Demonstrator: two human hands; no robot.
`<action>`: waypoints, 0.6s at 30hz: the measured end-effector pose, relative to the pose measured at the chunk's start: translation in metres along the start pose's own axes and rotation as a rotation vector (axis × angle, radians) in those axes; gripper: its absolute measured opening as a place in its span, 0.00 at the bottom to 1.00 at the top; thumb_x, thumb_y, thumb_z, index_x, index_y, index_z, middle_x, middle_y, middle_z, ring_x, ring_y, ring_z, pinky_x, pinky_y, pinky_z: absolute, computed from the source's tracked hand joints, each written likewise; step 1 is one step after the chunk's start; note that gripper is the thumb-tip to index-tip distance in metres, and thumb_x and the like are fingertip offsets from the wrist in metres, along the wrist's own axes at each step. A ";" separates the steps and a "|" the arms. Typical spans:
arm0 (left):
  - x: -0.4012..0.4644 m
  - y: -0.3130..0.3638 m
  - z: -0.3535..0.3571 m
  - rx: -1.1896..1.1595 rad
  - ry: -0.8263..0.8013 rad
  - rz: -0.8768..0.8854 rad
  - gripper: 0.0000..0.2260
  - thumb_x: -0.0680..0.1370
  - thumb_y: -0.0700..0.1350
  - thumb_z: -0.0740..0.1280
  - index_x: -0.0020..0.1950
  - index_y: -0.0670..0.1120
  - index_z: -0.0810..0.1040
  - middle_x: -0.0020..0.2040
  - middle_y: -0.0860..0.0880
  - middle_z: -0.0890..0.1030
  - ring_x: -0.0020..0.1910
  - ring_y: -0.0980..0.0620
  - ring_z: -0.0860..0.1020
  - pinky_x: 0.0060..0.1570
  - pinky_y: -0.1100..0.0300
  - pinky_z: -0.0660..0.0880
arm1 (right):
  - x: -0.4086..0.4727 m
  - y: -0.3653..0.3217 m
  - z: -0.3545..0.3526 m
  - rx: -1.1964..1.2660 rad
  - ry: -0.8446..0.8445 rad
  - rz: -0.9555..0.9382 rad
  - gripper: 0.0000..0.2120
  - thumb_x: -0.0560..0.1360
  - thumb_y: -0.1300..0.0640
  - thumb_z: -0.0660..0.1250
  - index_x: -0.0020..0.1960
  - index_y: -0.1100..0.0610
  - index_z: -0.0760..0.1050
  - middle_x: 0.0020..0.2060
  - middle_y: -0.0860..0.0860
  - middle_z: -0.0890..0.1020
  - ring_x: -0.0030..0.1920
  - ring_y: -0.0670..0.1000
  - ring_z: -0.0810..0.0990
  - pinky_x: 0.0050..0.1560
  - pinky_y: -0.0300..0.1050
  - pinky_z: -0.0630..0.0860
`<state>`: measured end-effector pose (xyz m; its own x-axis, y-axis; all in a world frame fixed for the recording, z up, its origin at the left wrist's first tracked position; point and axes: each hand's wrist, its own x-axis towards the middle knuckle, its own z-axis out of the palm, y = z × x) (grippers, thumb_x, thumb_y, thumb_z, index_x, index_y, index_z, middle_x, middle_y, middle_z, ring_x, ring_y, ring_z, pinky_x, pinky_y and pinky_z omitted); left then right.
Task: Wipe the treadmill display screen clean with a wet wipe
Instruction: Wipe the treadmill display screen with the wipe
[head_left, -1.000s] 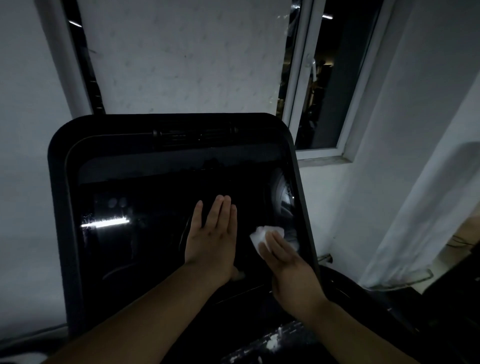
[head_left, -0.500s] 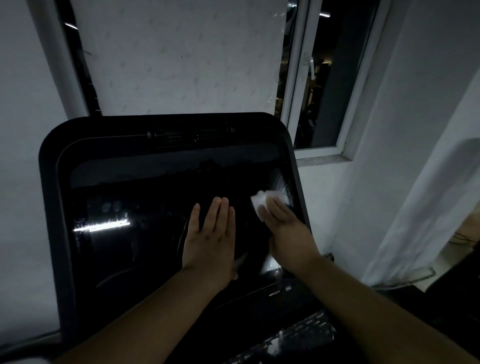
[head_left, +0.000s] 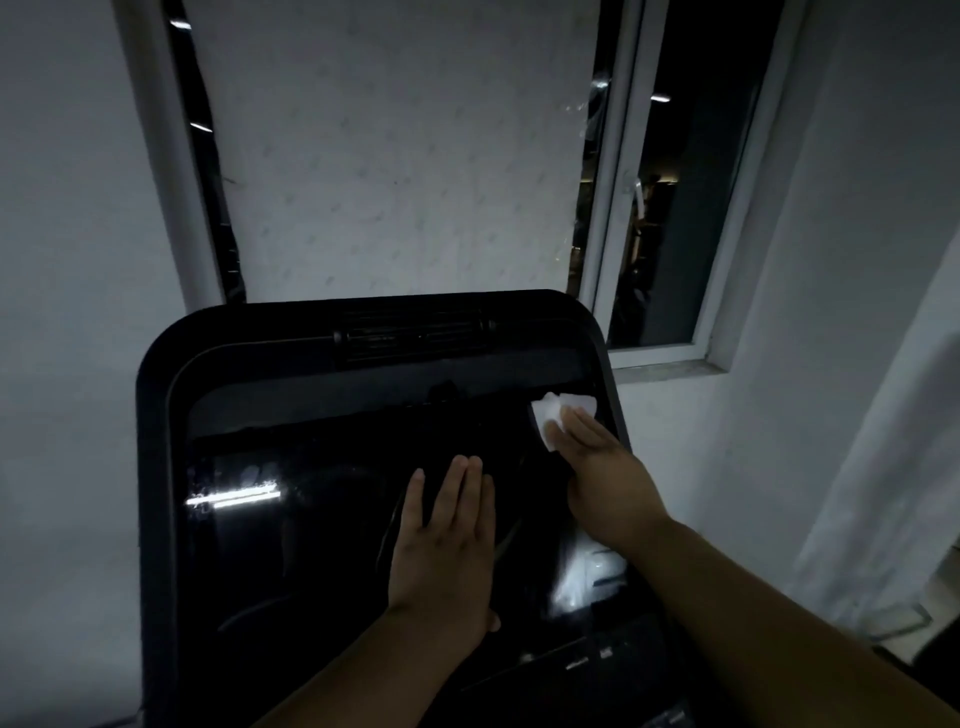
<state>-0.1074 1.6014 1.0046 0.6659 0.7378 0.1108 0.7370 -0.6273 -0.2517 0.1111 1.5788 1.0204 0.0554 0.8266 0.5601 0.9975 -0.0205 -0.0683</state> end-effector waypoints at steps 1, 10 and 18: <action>0.000 0.000 0.000 0.002 0.003 0.000 0.60 0.73 0.66 0.71 0.80 0.39 0.29 0.80 0.38 0.27 0.78 0.41 0.25 0.74 0.34 0.31 | -0.002 0.001 -0.001 -0.010 0.006 0.005 0.27 0.71 0.58 0.60 0.69 0.60 0.73 0.70 0.59 0.73 0.72 0.59 0.69 0.55 0.55 0.80; 0.001 0.000 0.003 -0.009 0.017 0.005 0.60 0.73 0.67 0.71 0.79 0.40 0.28 0.79 0.38 0.26 0.78 0.41 0.25 0.74 0.34 0.31 | -0.024 0.016 -0.008 -0.110 -0.044 0.052 0.26 0.66 0.65 0.72 0.64 0.60 0.76 0.66 0.57 0.78 0.68 0.59 0.75 0.48 0.52 0.82; 0.001 0.001 0.001 -0.001 -0.001 -0.002 0.60 0.74 0.66 0.70 0.78 0.39 0.27 0.78 0.38 0.25 0.77 0.41 0.24 0.74 0.34 0.30 | -0.074 0.001 0.005 -0.161 -0.084 -0.017 0.38 0.54 0.61 0.78 0.64 0.62 0.77 0.63 0.59 0.79 0.63 0.59 0.79 0.46 0.43 0.83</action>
<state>-0.1063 1.6021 1.0032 0.6640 0.7396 0.1103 0.7387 -0.6257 -0.2507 0.1076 1.5200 0.9750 0.0409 0.8713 0.4890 0.9929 -0.0901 0.0775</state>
